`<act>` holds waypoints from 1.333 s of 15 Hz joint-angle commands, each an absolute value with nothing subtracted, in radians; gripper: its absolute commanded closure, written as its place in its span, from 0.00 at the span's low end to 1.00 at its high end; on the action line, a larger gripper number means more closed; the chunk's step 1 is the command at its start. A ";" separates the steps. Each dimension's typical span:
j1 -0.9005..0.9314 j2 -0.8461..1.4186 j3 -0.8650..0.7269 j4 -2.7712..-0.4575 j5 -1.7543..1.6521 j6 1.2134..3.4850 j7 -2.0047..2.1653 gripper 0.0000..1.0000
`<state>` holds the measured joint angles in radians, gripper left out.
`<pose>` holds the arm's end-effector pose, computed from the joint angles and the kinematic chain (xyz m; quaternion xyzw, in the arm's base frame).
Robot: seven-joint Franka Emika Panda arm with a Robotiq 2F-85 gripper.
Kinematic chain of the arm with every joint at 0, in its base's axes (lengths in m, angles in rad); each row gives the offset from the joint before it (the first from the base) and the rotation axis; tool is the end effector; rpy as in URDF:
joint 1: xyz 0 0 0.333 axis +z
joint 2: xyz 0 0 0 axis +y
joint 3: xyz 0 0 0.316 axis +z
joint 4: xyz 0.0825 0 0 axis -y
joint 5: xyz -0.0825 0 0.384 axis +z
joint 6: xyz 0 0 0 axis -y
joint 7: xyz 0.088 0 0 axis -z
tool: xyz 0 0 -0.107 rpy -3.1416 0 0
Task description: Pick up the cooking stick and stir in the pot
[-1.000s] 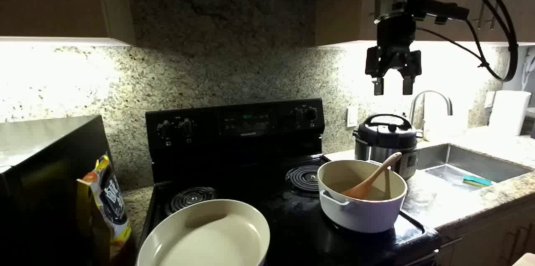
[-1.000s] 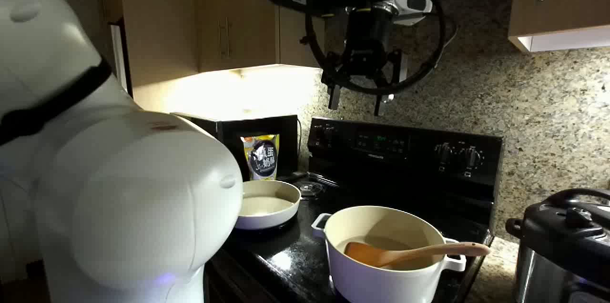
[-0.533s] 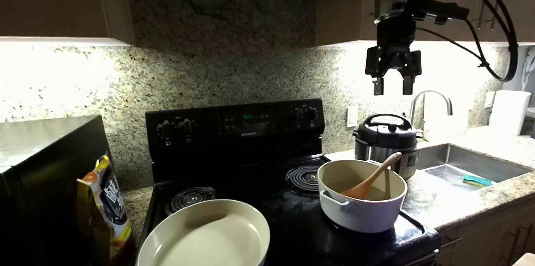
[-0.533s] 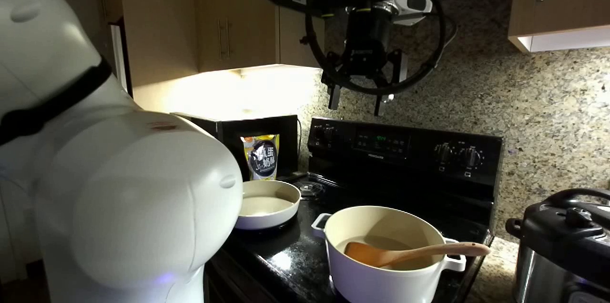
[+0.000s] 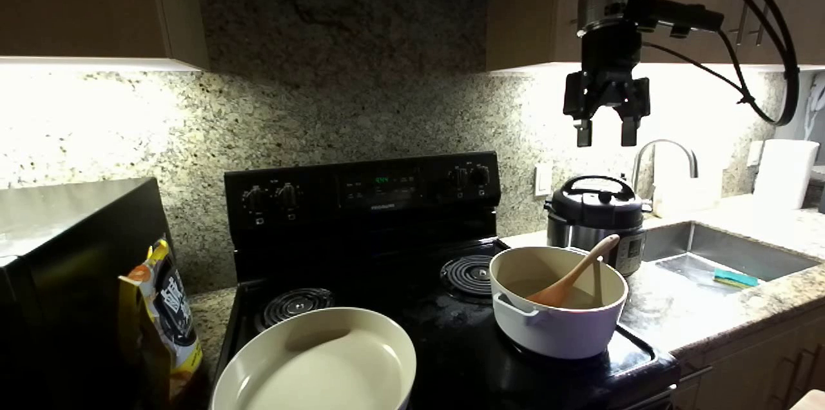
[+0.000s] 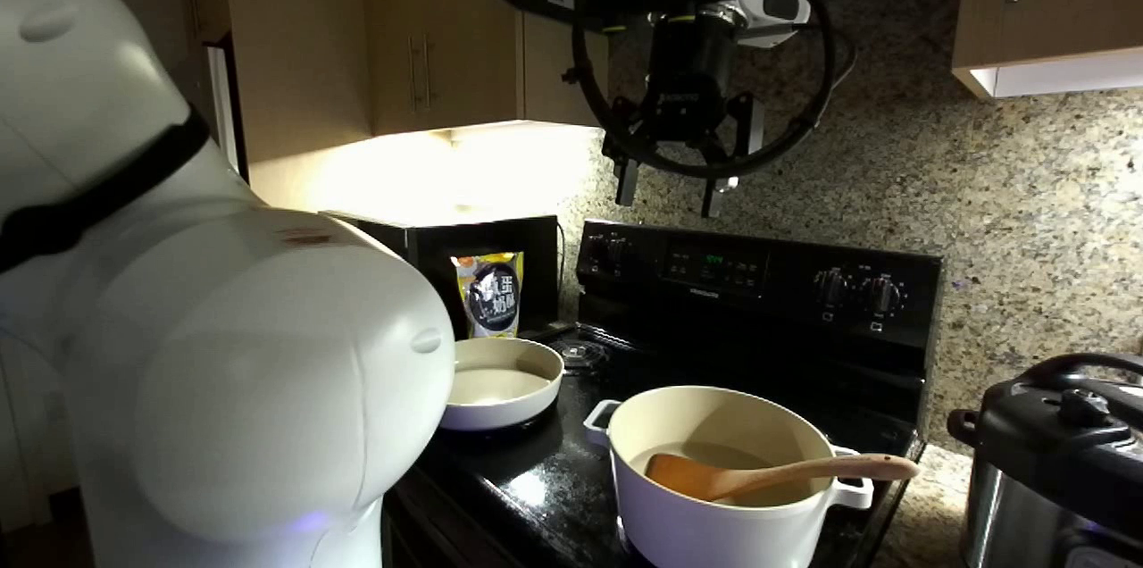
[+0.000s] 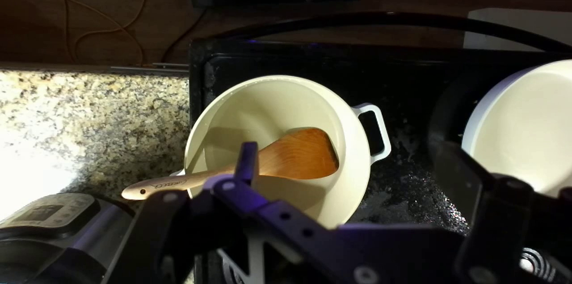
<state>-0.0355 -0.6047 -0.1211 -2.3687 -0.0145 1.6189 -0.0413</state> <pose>0.3480 -0.0623 0.5267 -0.9959 0.0434 0.0714 0.0335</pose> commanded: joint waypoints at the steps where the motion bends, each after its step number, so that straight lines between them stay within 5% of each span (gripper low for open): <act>1: -0.049 -0.539 -0.149 -2.332 0.066 1.566 -0.047 0.00; 20: -0.195 -0.426 -0.149 -2.526 0.401 1.703 0.300 0.00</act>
